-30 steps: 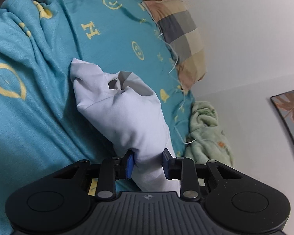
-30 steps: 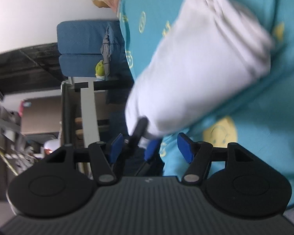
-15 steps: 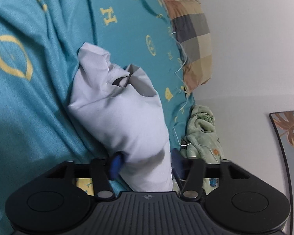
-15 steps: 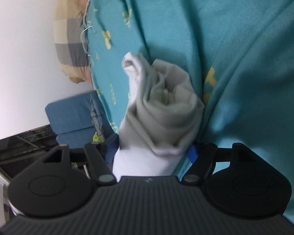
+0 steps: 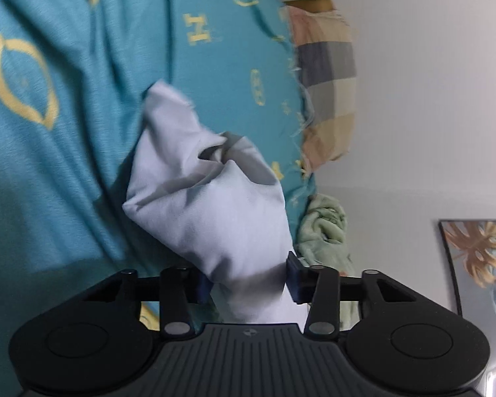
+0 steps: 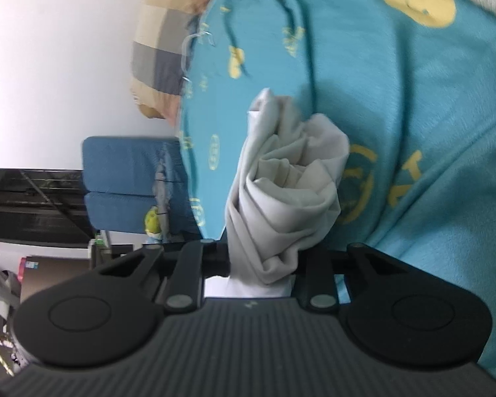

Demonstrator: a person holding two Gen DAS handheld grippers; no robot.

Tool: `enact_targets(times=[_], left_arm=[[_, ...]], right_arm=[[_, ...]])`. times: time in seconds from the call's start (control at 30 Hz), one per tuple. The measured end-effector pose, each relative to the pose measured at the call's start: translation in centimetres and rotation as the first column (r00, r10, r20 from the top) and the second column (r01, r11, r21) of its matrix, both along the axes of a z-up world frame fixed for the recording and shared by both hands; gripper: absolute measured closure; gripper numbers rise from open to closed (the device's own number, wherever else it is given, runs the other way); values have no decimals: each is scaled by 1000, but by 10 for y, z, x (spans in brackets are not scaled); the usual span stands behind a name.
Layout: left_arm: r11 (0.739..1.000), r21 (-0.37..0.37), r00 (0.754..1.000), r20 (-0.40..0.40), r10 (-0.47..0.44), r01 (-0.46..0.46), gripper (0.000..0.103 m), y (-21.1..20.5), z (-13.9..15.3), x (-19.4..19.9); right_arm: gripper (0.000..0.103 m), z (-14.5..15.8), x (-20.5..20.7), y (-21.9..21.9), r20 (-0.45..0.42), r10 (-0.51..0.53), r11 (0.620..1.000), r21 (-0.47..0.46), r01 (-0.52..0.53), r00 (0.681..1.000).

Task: Fold clothes
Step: 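Lift the shirt with both grippers and carry it onto the green blanket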

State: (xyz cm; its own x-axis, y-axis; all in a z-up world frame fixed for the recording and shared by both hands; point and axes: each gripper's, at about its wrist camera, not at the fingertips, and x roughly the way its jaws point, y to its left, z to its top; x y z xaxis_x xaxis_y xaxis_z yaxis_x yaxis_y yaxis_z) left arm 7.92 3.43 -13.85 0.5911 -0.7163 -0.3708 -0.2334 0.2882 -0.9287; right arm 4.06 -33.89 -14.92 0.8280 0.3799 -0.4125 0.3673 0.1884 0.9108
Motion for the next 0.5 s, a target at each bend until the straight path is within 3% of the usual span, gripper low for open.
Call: enact_targets(times=[0.13, 0.23, 0.33, 0.5], left_arm=[[998, 22, 995, 76, -57, 56, 62, -19, 45, -6], [993, 40, 987, 116, -112, 108, 62, -57, 87, -6], [982, 65, 970, 158, -183, 175, 62, -116, 131, 3], [950, 48, 921, 234, -311, 309, 61, -248, 193, 32]], right_arm=[[76, 28, -16, -12, 52, -35, 999, 24, 34, 998], [76, 54, -30, -33, 99, -87, 995, 49, 83, 991], [76, 87, -43, -72, 137, -151, 988, 58, 144, 979], [76, 160, -61, -173, 219, -251, 965, -21, 262, 943]])
